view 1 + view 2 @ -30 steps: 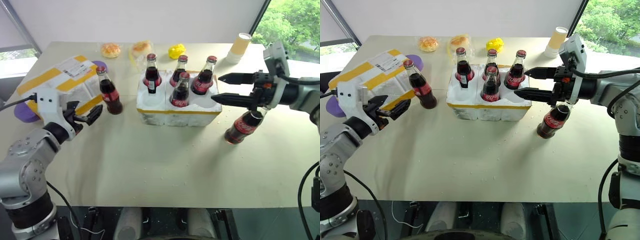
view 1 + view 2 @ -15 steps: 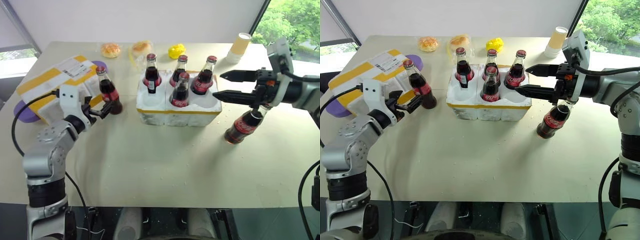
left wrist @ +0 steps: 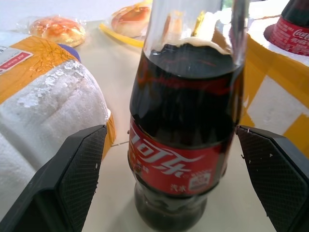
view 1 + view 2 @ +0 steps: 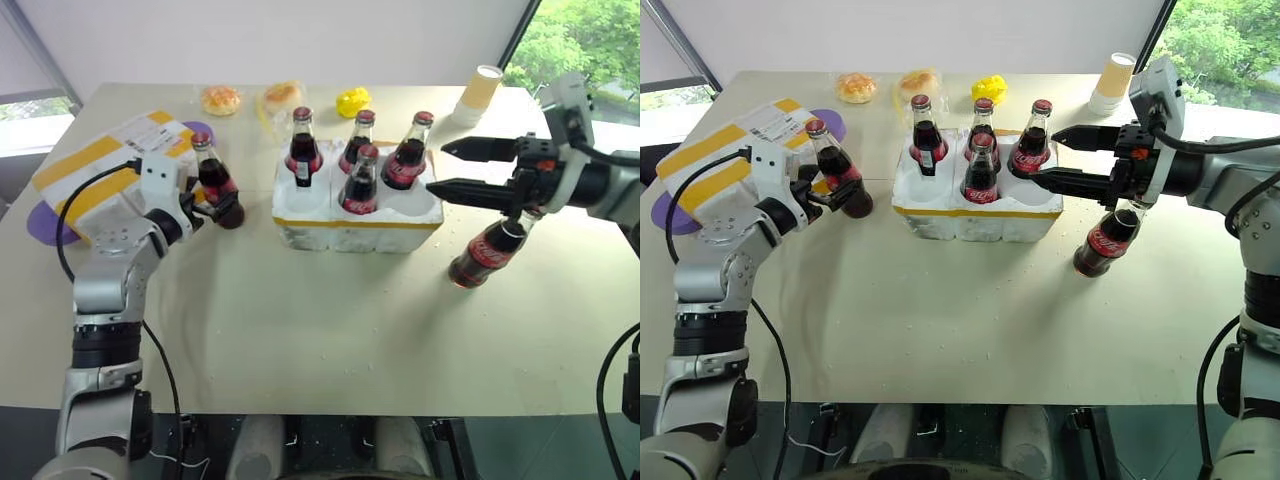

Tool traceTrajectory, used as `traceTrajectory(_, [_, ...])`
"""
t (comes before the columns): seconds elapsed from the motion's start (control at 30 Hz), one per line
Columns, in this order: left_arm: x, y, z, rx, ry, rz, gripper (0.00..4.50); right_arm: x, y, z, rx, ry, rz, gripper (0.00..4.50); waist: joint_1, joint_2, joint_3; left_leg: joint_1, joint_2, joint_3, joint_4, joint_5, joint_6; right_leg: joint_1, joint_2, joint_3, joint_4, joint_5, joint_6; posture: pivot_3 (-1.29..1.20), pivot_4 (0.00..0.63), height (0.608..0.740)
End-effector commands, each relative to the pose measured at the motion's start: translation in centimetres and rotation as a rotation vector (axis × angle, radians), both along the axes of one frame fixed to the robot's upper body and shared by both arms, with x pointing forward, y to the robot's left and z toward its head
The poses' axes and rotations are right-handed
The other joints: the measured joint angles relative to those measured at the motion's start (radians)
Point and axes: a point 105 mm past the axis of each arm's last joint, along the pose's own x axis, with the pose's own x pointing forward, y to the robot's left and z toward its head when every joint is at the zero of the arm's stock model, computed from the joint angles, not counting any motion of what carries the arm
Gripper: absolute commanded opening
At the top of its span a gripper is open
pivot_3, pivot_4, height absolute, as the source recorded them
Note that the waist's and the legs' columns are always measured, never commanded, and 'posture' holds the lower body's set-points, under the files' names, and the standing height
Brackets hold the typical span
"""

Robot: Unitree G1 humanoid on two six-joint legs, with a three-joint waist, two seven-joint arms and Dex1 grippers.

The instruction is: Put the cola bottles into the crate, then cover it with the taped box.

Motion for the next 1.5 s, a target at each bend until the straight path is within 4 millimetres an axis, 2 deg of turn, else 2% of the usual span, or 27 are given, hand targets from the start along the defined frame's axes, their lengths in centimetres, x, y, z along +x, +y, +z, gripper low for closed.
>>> traceTrajectory(0.03, [1.0,-0.6,1.3,0.012,-0.061,-0.027,4.47,-0.5,-0.1,1.4,0.007,-0.057,0.004,4.5,0.001,0.0,0.0,0.0,0.0,0.0,0.0,0.0,0.0,0.0,0.0,0.0,0.0,0.0,0.0,0.0,0.15,0.74])
traceTrajectory(0.23, [2.0,-1.5,1.7,-0.019,-0.08,-0.078,4.47,-0.7,0.2,1.5,-0.005,-0.055,0.015,4.5,-0.001,0.0,0.0,0.0,0.0,0.0,0.0,0.0,0.0,0.0,0.0,0.0,0.0,0.0,0.0,0.0,0.15,0.74])
traceTrajectory(0.27, [2.1,-1.5,1.7,-0.022,-0.083,-0.086,3.93,-0.8,0.2,1.5,-0.006,-0.055,0.018,4.5,-0.001,0.0,0.0,0.0,0.0,0.0,0.0,0.0,0.0,0.0,0.0,0.0,0.0,0.0,0.0,0.0,0.15,0.74])
traceTrajectory(0.3, [2.0,-1.5,1.8,-0.019,-0.084,-0.094,3.62,-0.8,0.3,1.6,-0.008,-0.054,0.021,4.5,-0.002,0.0,0.0,0.0,0.0,0.0,0.0,0.0,0.0,0.0,0.0,0.0,0.0,0.0,0.0,0.0,0.15,0.74])
traceTrajectory(0.37, [1.9,-1.4,1.9,-0.011,-0.08,-0.105,2.71,-1.0,0.3,1.6,-0.009,-0.054,0.026,4.5,-0.001,0.0,0.0,0.0,0.0,0.0,0.0,0.0,0.0,0.0,0.0,0.0,0.0,0.0,0.0,0.0,0.15,0.74])
traceTrajectory(0.53, [1.3,-0.7,2.9,0.019,-0.063,-0.138,2.73,-1.0,0.2,1.7,-0.011,-0.056,0.018,4.5,-0.002,0.0,0.0,0.0,0.0,0.0,0.0,0.0,0.0,0.0,0.0,0.0,0.0,0.0,0.0,0.0,0.15,0.74])
traceTrajectory(0.63, [0.5,-0.7,5.6,-0.011,-0.076,-0.209,2.73,-1.0,0.1,1.7,-0.014,-0.056,0.015,4.5,-0.004,0.0,0.0,-0.001,0.001,0.0,0.0,0.0,0.0,-0.001,0.0,0.0,0.0,0.0,0.0,0.0,0.15,0.74])
traceTrajectory(0.77, [-2.0,-3.3,12.2,-0.01,-0.113,-0.482,2.73,-0.9,0.0,1.6,-0.012,-0.057,0.007,4.5,0.001,-0.008,0.006,-0.005,0.001,0.0,0.0,0.001,-0.001,-0.004,0.001,-0.001,0.001,0.0,0.0,0.0,0.15,0.74])
traceTrajectory(0.9, [-2.7,-5.2,15.0,-0.009,-0.129,-0.598,2.73,-0.9,0.1,1.4,-0.007,-0.056,0.005,4.5,0.004,-0.01,0.007,-0.011,-0.001,0.0,0.002,0.0,0.0,-0.006,0.0,-0.002,0.001,0.001,0.002,0.0,0.15,0.74])
traceTrajectory(1.0, [-2.7,-7.5,16.7,-0.024,-0.148,-0.689,2.73,-1.0,0.2,1.2,0.001,-0.056,-0.003,4.5,0.002,-0.01,0.007,-0.011,-0.004,0.0,0.001,0.0,0.001,-0.005,0.0,-0.002,-0.001,0.002,0.003,0.0,0.15,0.74])
traceTrajectory(1.1, [-2.8,-10.1,16.5,0.001,-0.142,-0.778,2.73,-1.1,0.1,1.1,0.007,-0.056,-0.018,4.5,0.0,-0.01,0.007,-0.011,-0.004,0.0,0.001,0.0,0.0,-0.005,0.0,-0.002,0.0,0.002,0.004,0.0,0.15,0.74])
traceTrajectory(1.2, [-2.4,-11.7,15.1,0.04,-0.11,-0.827,2.73,-1.4,-0.1,1.0,0.012,-0.056,-0.035,4.5,-0.002,-0.01,0.007,-0.011,-0.004,0.001,0.001,0.0,0.0,-0.006,0.001,-0.002,0.0,0.002,0.004,0.0,0.15,0.74])
traceTrajectory(1.5, [-1.4,-13.2,10.4,0.197,-0.066,-0.871,2.73,-2.1,-0.7,0.8,0.023,-0.049,-0.08,4.5,-0.001,-0.01,0.007,-0.011,-0.003,0.002,0.001,0.001,0.0,-0.007,0.0,-0.002,-0.001,0.002,0.004,0.0,0.15,0.74])
